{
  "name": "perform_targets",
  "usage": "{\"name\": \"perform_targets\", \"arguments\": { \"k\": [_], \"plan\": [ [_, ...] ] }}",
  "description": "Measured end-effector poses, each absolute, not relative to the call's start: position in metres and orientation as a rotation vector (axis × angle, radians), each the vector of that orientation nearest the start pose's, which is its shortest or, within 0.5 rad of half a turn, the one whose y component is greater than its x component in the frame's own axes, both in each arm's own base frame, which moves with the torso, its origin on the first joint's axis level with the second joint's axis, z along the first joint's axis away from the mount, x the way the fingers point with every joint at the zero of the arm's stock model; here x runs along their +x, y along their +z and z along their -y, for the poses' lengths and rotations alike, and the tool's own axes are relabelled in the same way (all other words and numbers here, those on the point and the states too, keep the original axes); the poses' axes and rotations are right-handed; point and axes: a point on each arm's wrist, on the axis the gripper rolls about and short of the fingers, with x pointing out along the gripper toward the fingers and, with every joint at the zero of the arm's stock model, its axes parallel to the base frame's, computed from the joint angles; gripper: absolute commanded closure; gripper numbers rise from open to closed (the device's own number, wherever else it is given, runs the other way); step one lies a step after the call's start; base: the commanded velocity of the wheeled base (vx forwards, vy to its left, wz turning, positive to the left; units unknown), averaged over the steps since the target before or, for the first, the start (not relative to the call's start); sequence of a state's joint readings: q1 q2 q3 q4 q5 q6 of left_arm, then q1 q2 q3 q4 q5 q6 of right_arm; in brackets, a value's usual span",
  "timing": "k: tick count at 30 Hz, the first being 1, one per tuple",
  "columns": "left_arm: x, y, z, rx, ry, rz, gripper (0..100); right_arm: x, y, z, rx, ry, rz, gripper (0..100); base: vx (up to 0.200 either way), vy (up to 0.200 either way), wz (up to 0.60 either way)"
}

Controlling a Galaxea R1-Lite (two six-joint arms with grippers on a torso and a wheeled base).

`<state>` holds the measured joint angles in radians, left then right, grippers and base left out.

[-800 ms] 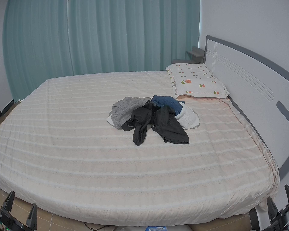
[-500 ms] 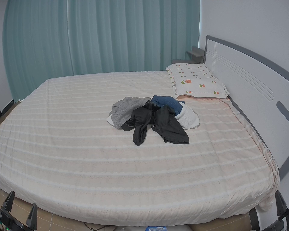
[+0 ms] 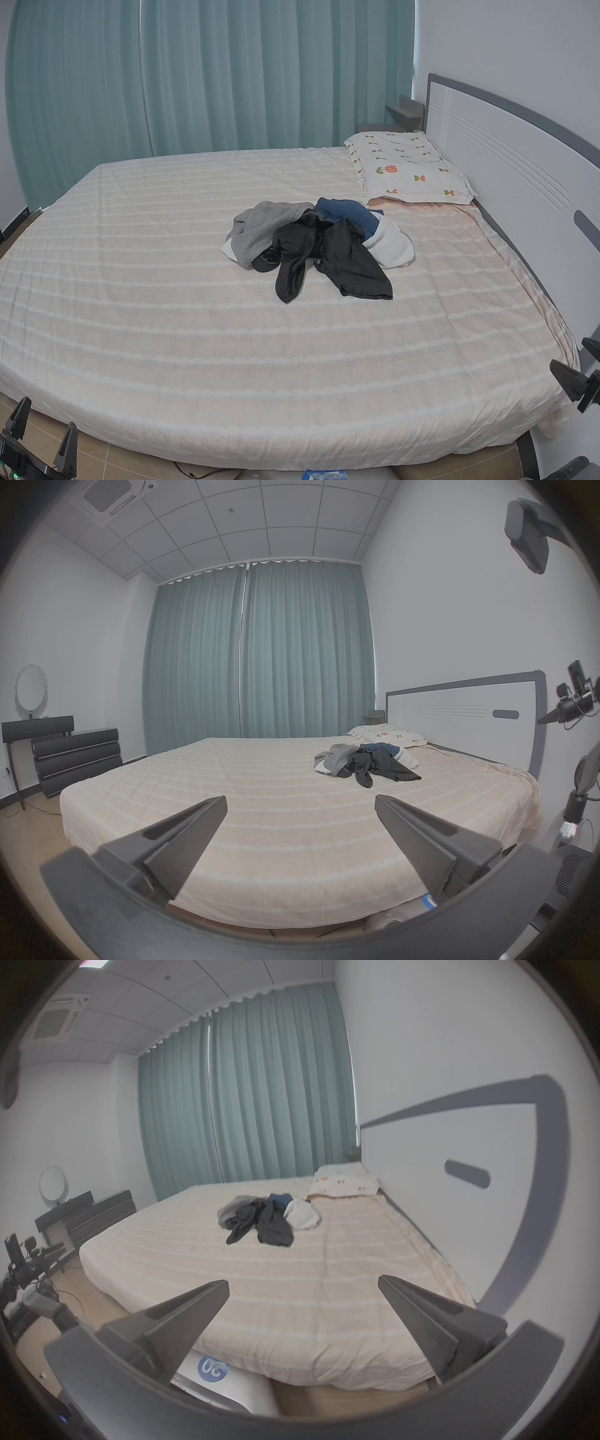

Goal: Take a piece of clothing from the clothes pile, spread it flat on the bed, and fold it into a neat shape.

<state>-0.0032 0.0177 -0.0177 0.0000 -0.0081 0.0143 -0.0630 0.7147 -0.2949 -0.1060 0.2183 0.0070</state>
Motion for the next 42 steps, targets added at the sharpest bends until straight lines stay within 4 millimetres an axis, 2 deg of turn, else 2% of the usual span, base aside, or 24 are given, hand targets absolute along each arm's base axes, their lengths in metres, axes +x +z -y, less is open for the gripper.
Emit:
{"name": "perform_targets", "arguments": {
  "k": [5,11,18,26,27,31,35,42],
  "plan": [
    [-0.023,0.081,0.0,0.014,-0.013,0.0,0,0.107,0.166,-0.003,0.126,0.177,-0.429,0,0.0,0.0,0.0],
    [-0.023,0.081,0.0,0.014,-0.013,0.0,0,0.174,0.164,-0.012,0.207,0.156,-0.501,0,0.0,0.0,0.0],
    [-0.023,0.081,0.0,0.012,-0.013,0.0,0,0.258,0.143,-0.034,0.248,0.102,-0.534,0,0.0,0.0,0.0],
    [-0.023,0.081,0.0,0.012,-0.013,0.0,0,0.362,0.099,-0.07,0.269,0.055,-0.513,0,0.0,0.0,0.0],
    [-0.023,0.081,0.0,0.012,-0.013,0.0,0,0.37,0.098,-0.073,0.273,0.054,-0.502,0,0.0,0.0,0.0],
    [-0.023,0.081,0.0,0.011,-0.013,0.0,0,0.419,0.069,-0.093,0.288,0.046,-0.476,0,0.0,0.0,0.0],
    [-0.023,0.081,0.0,0.011,-0.014,0.0,0,0.453,0.041,-0.11,0.306,0.044,-0.461,0,0.0,0.0,0.0],
    [-0.023,0.081,0.0,0.01,-0.013,0.0,0,0.484,-0.003,-0.14,0.322,0.056,-0.481,0,0.0,0.0,0.0]
  ]
}}
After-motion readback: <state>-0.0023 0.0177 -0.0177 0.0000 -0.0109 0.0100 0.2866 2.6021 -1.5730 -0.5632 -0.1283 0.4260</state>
